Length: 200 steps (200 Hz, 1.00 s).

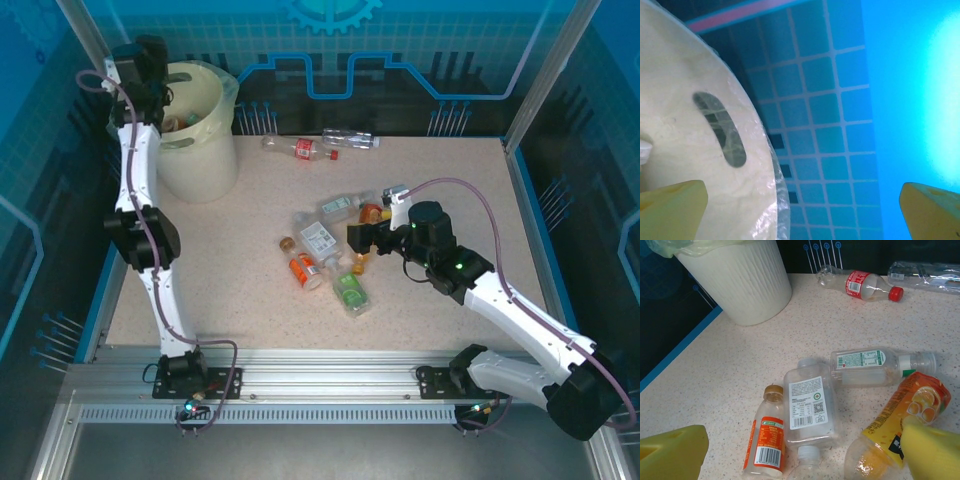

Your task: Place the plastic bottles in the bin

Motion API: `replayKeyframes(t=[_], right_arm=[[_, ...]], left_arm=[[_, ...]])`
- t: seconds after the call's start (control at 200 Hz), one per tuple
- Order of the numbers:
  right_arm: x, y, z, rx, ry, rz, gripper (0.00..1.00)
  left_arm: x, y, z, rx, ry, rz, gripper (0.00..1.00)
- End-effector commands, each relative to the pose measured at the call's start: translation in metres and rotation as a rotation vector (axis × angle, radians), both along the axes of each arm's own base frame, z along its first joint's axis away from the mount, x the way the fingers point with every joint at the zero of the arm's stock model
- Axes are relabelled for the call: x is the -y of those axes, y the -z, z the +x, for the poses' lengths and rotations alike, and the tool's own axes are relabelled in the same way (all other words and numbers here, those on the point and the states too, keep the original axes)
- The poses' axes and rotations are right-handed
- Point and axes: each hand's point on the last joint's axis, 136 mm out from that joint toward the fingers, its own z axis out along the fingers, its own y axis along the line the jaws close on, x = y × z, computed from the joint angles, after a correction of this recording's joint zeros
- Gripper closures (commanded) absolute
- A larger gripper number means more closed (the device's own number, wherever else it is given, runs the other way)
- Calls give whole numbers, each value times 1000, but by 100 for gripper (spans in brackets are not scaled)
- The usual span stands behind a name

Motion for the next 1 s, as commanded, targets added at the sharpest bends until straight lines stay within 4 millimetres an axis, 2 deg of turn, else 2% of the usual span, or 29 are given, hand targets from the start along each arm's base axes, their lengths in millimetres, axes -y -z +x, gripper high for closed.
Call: replayKeyframes(t=[0.0,0.19,0.36,0.465,0.63,0.77,0.84,0.925,0.996], right_arm=[[7,5,3,-2,60,6,0],[20,29,6,-56,147,-18,0],[19,58,-4,-159,123,-65,0],[17,76,-12,-215,86,-103,0],[14,102,-28,-274,46,-157,0],[9,121,-42,-310,3,-186,0],[0,130,-52,-324,-62,-197,0],[-13,139,-60,-329,-137,-223,0],[-15,149,-62,-348,-133,-275,0]], left_arm=[[21,-34,-16,52,79,16,1],[43,-42,-32,84,151,43,1],[78,-53,-51,118,235,73,1],[103,-62,-70,132,275,133,1],[137,-62,-104,124,362,244,1],[144,-55,-135,104,393,318,1],[146,-55,-149,89,403,373,1],[148,-55,-160,74,420,435,1],[149,-55,-164,58,432,469,1]])
